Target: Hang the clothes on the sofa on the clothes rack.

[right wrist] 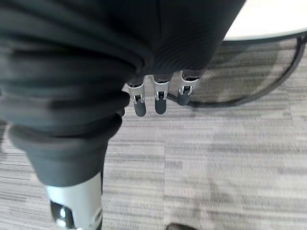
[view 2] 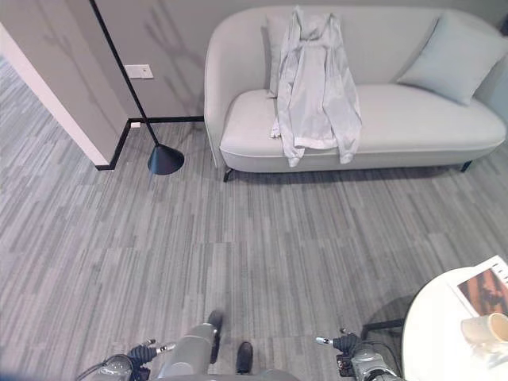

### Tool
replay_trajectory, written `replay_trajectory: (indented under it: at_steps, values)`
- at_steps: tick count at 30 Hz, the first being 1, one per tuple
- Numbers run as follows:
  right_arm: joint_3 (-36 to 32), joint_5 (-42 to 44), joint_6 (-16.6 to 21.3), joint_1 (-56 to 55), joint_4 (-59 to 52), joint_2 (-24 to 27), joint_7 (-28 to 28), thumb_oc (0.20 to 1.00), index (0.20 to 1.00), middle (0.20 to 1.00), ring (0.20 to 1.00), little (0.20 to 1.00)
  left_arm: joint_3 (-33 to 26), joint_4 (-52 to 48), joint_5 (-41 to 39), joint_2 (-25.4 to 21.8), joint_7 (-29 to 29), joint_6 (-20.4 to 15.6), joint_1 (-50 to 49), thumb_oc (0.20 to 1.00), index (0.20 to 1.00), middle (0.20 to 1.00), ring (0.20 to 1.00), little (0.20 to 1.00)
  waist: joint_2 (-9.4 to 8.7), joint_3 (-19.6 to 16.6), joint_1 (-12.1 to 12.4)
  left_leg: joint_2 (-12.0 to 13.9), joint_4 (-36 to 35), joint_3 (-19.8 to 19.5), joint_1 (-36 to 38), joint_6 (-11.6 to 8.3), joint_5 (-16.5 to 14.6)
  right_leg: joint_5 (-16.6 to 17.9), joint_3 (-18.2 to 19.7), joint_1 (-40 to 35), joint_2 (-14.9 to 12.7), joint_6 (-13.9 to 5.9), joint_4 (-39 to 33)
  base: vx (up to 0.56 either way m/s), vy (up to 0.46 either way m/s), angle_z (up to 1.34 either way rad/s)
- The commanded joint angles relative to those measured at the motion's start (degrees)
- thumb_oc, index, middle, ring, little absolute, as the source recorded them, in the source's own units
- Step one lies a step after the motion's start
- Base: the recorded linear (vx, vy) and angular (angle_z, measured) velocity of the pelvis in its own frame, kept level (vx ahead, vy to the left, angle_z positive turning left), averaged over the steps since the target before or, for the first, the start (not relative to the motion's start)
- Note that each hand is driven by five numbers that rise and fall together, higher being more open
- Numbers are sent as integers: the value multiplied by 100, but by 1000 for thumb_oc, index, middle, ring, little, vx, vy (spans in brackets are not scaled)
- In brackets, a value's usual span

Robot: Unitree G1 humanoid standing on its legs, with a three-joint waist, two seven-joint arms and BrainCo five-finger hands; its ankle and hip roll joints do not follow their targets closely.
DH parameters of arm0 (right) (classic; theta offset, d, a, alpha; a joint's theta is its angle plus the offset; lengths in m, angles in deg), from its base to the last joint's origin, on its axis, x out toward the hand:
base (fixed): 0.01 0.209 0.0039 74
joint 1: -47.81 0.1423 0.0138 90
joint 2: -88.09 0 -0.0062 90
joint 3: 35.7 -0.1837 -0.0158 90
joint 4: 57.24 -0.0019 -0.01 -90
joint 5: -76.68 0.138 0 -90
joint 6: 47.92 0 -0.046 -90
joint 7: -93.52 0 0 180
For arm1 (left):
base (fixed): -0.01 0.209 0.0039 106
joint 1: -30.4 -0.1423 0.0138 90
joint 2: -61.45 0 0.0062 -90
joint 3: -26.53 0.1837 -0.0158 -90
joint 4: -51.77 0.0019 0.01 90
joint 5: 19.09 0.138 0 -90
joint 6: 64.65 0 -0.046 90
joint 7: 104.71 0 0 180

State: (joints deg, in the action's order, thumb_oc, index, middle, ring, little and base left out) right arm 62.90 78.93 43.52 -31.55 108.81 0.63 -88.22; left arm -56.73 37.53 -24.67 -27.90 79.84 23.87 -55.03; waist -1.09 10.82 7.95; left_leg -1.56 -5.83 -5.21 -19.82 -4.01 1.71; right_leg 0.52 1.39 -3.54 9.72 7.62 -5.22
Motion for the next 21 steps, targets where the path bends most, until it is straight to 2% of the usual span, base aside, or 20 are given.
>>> replay_trajectory:
  at_steps: [1, 4, 5, 7, 8, 10, 12, 13, 14, 16, 19, 20, 21]
  values:
    - [-19, 37, 100, -228, -243, 146, 41, 1000, 1000, 1000, 1000, 1000, 88, 1, 121, -175, 3, -10, 127, 1000, 1000, 1000, 1000, 1000, -94, -39, 331, -244, 98, 346, -266, 442, 209, 429, 249, -65, -445, -844, 22, 294, 39, -49]
    - [-17, 69, 100, -207, -288, 90, 26, 1000, 1000, 1000, 1000, 1000, 62, 39, 177, -204, 35, 0, 136, 1000, 1000, 1000, 1000, 1000, -111, -42, 414, -267, 103, 594, -325, 400, 231, 377, 276, -272, -440, -837, 22, 350, 75, -42]
    - [52, 37, 86, -169, -218, 21, -12, 1000, 1000, 1000, 1000, 1000, -43, 142, 299, -244, 39, 44, 68, 1000, 1000, 1000, 1000, 1000, -91, -353, 449, -282, 83, 373, -37, 384, 267, 341, 397, -339, -420, -791, 22, 342, 117, -23]
    - [119, -20, 83, -134, -158, -29, -37, 1000, 1000, 1000, 1000, 1000, -78, 211, 337, -253, 14, 30, 40, 1000, 1000, 1000, 1000, 1000, -136, -488, 489, -299, 83, 252, 66, 385, 287, 365, 485, -370, -457, -782, 22, 409, 167, -25]
    - [155, -65, 93, -142, -163, -91, -73, 1000, 1000, 1000, 1000, 1000, -139, 286, 322, -225, 8, 12, 15, 1000, 1000, 1000, 1000, 1000, -215, -634, 521, -309, 83, 191, 153, 381, 412, 528, 607, -448, -569, -760, 22, 450, 192, -81]
    - [170, -84, 94, -131, -132, -122, -78, 1000, 1000, 1000, 1000, 1000, -180, 329, 313, -241, -27, 3, -12, 1000, 1000, 1000, 1000, 1000, -284, -708, 553, -342, 83, 124, 225, 391, 414, 582, 662, -494, -638, -745, 22, 276, 111, -115]
    - [222, -113, 87, -114, -146, -168, -121, 1000, 1000, 1000, 1000, 1000, -232, 340, 281, -249, -83, -19, -44, 1000, 1000, 1000, 1000, 1000, -370, -827, 627, -383, 83, 106, 410, 395, 458, 717, 657, -668, -858, -731, 37, 376, 186, -92]
    - [289, -157, 98, -78, -109, -167, -128, 1000, 1000, 1000, 1000, 1000, -293, 318, 262, -275, -80, -27, -12, 1000, 1000, 1000, 1000, 1000, -419, -916, 674, -399, 83, 71, 551, 402, 411, 726, 643, -609, -1004, -722, 423, 442, 247, -57]
    - [302, -172, 92, -62, -100, -147, -132, 1000, 1000, 1000, 1000, 1000, -316, 303, 252, -284, -84, -25, -25, 1000, 1000, 1000, 1000, 1000, -412, -944, 680, -400, 83, 62, 629, 409, 375, 725, 617, -558, -1039, -720, 688, 388, 243, -36]
    - [301, -202, 90, -45, -111, -88, -150, 1000, 1000, 1000, 1000, 1000, -322, 305, 232, -300, -90, -29, -20, 1000, 1000, 1000, 1000, 1000, -274, -943, 643, -336, 83, 2, 900, 399, 410, 712, 591, -337, -970, -721, 1546, 298, 234, -10]
    - [324, -236, 101, 7, -221, 32, -159, 1000, 1000, 1000, 1000, 1000, -378, 277, 175, -292, -136, -39, -6, 1000, 1000, 1000, 1000, 1000, 127, -701, 474, -54, 83, -76, 1501, 389, 364, 553, 511, 467, -661, -637, 3282, 231, 221, -11]
    - [328, -220, 91, 18, -265, 57, -168, 1000, 1000, 1000, 1000, 1000, -364, 284, 170, -309, -138, -46, 10, 1000, 1000, 1000, 1000, 1000, 204, -614, 407, 8, 83, -67, 1660, 381, 312, 479, 480, 669, -588, -646, 3545, 195, 151, -6]
    - [355, -234, 88, 30, -298, 53, -173, 1000, 1000, 1000, 1000, 1000, -365, 285, 167, -321, -146, -47, -14, 1000, 1000, 1000, 1000, 1000, 249, -559, 381, 69, 83, -63, 1784, 360, 299, 438, 388, 841, -695, -629, 3650, 197, 93, 6]
